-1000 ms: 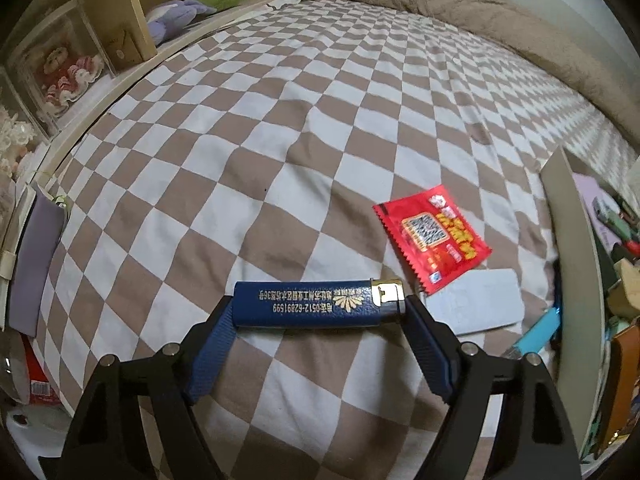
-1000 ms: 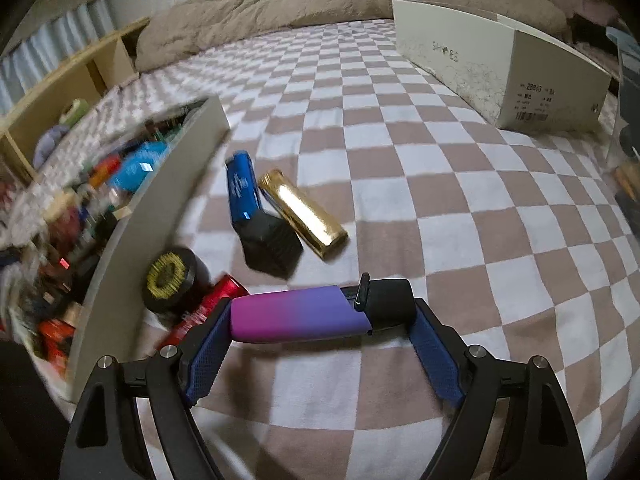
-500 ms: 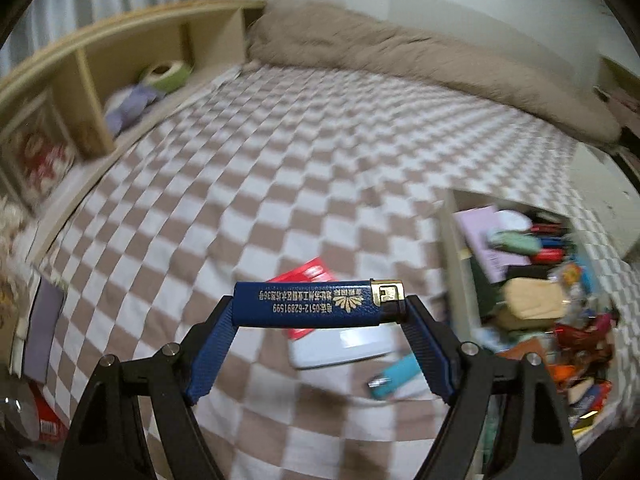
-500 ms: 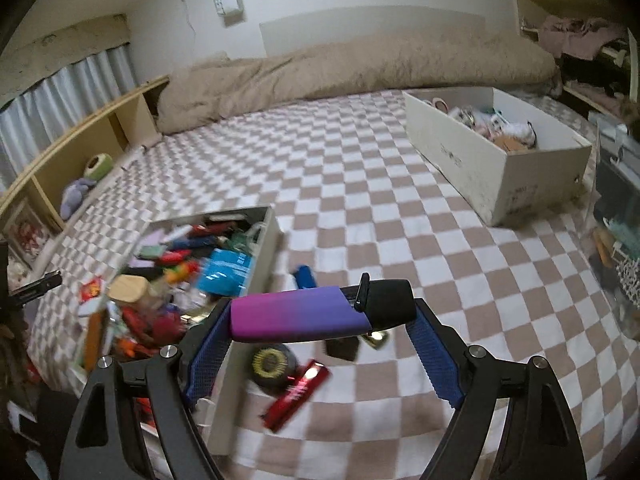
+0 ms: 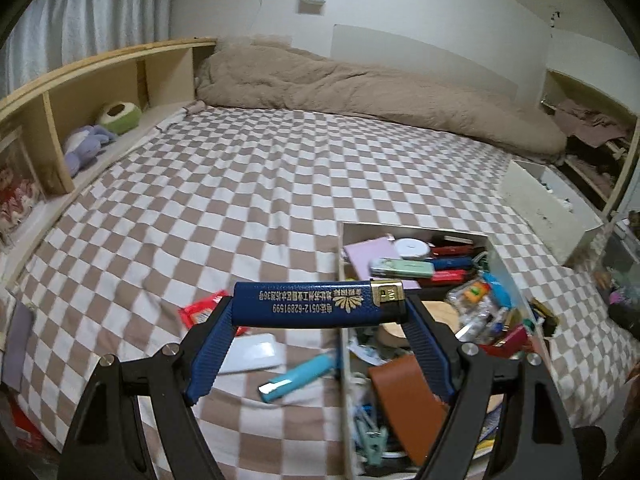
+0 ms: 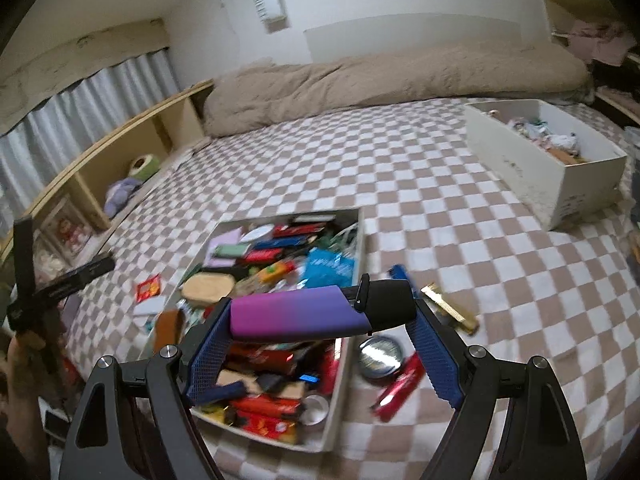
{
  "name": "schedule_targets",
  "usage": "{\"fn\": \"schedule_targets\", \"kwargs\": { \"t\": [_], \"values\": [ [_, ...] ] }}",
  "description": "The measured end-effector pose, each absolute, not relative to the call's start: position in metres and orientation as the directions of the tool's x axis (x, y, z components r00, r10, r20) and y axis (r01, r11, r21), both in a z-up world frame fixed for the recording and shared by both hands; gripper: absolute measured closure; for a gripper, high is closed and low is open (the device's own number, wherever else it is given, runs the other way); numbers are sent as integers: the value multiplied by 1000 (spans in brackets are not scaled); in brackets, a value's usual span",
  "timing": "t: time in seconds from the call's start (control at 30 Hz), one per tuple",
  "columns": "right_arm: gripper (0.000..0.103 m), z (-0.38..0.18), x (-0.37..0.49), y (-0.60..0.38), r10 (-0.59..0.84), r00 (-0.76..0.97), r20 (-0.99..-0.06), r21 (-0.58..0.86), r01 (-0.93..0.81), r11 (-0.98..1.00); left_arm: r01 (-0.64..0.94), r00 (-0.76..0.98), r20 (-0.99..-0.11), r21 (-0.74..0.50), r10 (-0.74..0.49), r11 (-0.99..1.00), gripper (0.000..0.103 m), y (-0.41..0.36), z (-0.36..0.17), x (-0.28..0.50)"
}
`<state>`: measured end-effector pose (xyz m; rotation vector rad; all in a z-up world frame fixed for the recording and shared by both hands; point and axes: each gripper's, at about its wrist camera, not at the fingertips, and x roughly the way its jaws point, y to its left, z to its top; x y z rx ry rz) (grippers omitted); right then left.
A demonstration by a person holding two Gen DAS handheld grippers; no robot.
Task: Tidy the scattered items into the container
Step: 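Carry both lighters over the white tray and open the right gripper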
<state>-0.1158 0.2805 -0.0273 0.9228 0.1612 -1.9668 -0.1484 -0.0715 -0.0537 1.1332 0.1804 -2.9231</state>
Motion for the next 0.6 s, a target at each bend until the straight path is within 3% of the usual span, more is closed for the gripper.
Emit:
{"fn": "schedule_targets", "kwargs": {
  "t": [0.6],
  "values": [
    [17, -80, -71, 253, -597, -137, -791, 180, 879, -441, -22, -710, -691, -173, 137, -985, 20, -36, -72, -126]
  ]
}}
